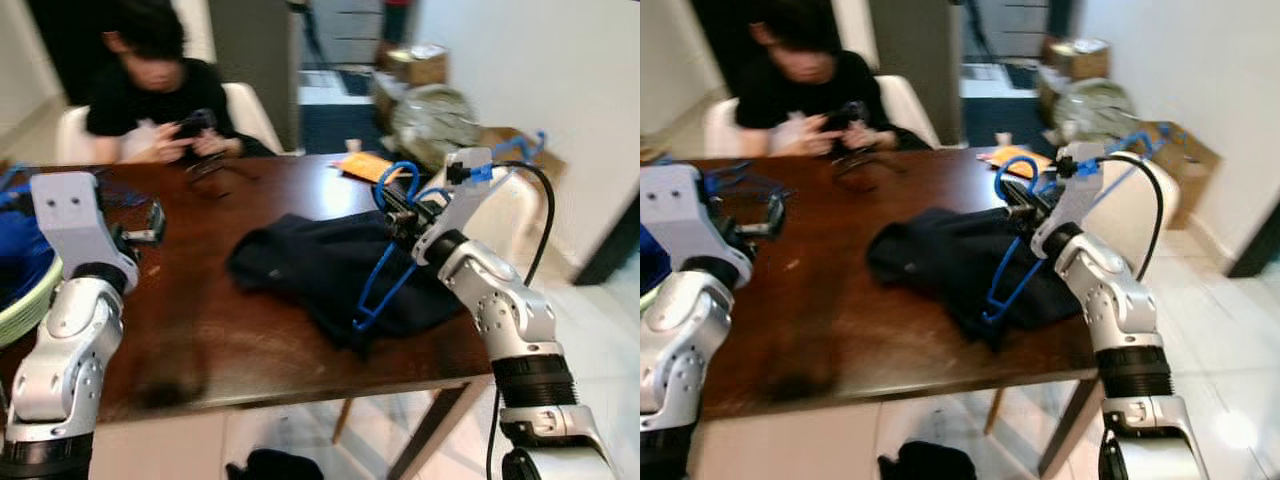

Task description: Hang hanger

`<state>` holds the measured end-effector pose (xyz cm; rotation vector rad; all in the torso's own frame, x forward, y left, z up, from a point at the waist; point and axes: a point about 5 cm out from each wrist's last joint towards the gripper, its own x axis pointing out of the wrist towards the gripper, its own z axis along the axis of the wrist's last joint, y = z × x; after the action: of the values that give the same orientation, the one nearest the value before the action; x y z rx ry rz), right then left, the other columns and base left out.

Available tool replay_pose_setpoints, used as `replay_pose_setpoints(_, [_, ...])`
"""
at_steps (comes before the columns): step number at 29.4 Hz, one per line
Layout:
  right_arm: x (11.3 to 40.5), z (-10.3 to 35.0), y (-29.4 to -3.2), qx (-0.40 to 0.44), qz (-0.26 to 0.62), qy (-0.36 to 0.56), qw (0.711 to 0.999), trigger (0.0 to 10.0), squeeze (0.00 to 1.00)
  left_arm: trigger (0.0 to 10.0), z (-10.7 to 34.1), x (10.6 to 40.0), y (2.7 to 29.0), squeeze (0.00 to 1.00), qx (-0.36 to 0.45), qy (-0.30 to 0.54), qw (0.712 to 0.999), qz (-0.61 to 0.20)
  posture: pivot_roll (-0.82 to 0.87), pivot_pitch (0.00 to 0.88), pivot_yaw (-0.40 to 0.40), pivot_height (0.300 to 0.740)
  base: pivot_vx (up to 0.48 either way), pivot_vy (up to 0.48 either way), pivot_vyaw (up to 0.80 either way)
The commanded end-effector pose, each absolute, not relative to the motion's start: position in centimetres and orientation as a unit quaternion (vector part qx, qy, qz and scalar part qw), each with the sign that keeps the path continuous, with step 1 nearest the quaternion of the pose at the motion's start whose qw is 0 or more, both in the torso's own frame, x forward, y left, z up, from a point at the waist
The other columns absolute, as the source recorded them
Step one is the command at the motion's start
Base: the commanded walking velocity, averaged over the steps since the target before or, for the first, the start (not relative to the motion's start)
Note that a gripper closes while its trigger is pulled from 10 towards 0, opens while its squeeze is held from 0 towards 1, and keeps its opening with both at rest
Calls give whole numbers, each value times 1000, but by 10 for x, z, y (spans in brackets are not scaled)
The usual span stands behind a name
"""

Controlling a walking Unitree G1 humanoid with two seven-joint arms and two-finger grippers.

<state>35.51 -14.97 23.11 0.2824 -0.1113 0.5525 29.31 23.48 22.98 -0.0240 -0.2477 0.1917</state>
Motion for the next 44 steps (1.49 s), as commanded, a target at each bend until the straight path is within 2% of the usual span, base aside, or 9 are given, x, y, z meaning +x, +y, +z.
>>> replay_pose_setpoints(1, [356,232,-145,140,276,-60,949,10000,0,10000,233,293,239,0,4,-128,985,112,122,5,-35,735,-315,322,0])
replay_pose_setpoints(15, [358,228,-142,128,266,-61,953,10000,0,10000,227,301,238,0,10,-122,984,129,111,7,-26,735,-300,358,0])
replay_pose_setpoints(19, [358,225,-150,118,249,-59,959,10000,0,10000,211,302,237,0,5,-99,989,113,104,8,-20,735,0,0,0])
replay_pose_setpoints(20, [359,223,-160,110,233,-58,965,10000,0,10000,201,301,236,0,-3,-83,991,100,103,8,-19,735,0,0,0])
replay_pose_setpoints(28, [359,219,-175,95,211,-55,971,10000,0,10000,189,300,238,0,-11,-65,993,96,92,14,-13,735,0,0,0])
replay_pose_setpoints(31, [355,208,-196,65,180,-37,981,10000,0,10000,178,297,243,0,-33,-49,993,100,86,17,-14,735,400,0,0])
replay_pose_setpoints(44, [350,192,-207,34,168,-16,985,10000,0,10000,178,298,245,0,-43,-56,993,99,80,23,-10,735,415,0,0])
